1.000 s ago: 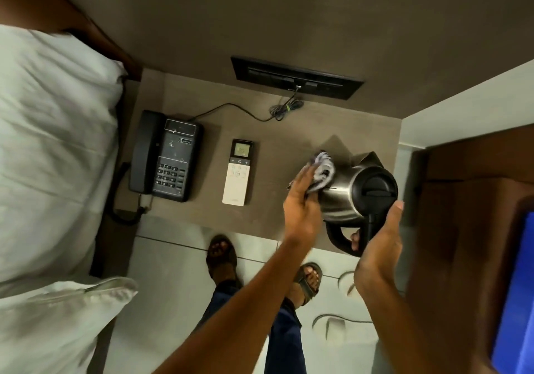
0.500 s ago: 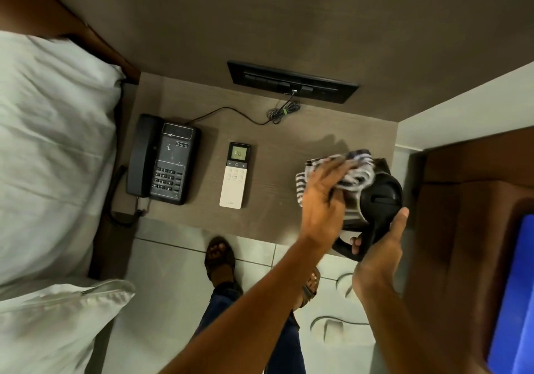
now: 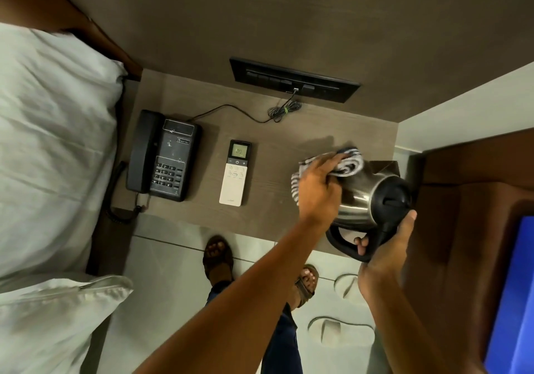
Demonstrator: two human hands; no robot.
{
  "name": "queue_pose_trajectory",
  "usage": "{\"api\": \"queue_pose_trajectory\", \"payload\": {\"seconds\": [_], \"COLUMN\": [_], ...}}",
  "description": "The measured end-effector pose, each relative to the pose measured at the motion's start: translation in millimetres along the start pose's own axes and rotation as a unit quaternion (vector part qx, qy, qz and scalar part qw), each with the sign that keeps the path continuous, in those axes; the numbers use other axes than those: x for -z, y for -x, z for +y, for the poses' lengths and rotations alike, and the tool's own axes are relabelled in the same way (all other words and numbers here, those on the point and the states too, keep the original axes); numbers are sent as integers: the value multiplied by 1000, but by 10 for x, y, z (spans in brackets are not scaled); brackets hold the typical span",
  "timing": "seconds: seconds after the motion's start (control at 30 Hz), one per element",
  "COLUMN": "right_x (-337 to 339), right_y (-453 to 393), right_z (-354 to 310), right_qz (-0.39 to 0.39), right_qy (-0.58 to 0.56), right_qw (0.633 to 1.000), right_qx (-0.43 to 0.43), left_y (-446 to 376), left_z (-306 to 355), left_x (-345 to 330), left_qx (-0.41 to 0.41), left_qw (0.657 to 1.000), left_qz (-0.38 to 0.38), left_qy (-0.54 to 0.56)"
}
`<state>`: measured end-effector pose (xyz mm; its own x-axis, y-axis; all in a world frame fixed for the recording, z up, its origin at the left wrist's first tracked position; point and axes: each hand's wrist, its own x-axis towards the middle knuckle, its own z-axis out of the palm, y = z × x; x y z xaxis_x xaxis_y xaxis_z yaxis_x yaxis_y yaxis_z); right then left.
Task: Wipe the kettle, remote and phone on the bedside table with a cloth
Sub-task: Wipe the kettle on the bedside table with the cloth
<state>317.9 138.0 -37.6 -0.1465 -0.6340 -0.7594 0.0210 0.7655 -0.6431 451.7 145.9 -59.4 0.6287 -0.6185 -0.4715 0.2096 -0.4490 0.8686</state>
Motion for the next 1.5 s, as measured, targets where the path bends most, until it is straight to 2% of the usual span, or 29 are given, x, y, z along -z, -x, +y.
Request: {"api": "queue_pose_trajectory", "payload": {"seconds": [0.1,0.17,0.23,0.37,0.47,0.53,0.63,0.7,0.8,0.87,0.97,1.07,1.17,1.37,1.5], "right_x": [46,100,148,158,77,-8,-78,-81,-50,-55,-133,-263,-389,-490,-396], "right_y": [-56,-74,-87,-97,-55,-21,16,31,35,46,120,188,244,305,288], "right_z": [3,-4,-23,-38,17,62,107,123,143,158,186,228,288,386,498], "right_qz": [-3,-14,-13,6,14,29,35,36,44,59,65,62,52,57,118], "right_qy": [8,5,3,5,-1,0,10,19,47,76,107,82,76,75,89], "right_qw": [1000,1000,1000,1000,1000,1000,999,998,997,994,990,992,991,986,982], "right_qx": [8,11,8,2,-3,-7,20,39,42,50,64,71,95,135,114], "left_y": [274,586,775,557,112,-64,43,253,489,541,588,638,677,651,568], "left_z": [25,-123,-307,-350,-132,6,87,26,-164,-304,-483,-686,-829,-813,-719], "left_x": [-116,-135,-106,12,32,-33,-111,-71,97,256,516,753,954,1355,1642], "left_qx": [-134,-173,-165,-30,26,4,-84,-147,-170,-158,-95,-45,-28,25,43], "left_qw": [989,982,985,996,999,999,992,985,983,986,992,990,987,997,995], "left_qz": [-44,-55,-45,-3,22,-6,-33,-37,-43,-37,-36,-60,-54,60,94], "left_qy": [-48,-50,-15,85,7,-44,-84,-84,-52,-38,-79,-121,-152,-46,6]}}
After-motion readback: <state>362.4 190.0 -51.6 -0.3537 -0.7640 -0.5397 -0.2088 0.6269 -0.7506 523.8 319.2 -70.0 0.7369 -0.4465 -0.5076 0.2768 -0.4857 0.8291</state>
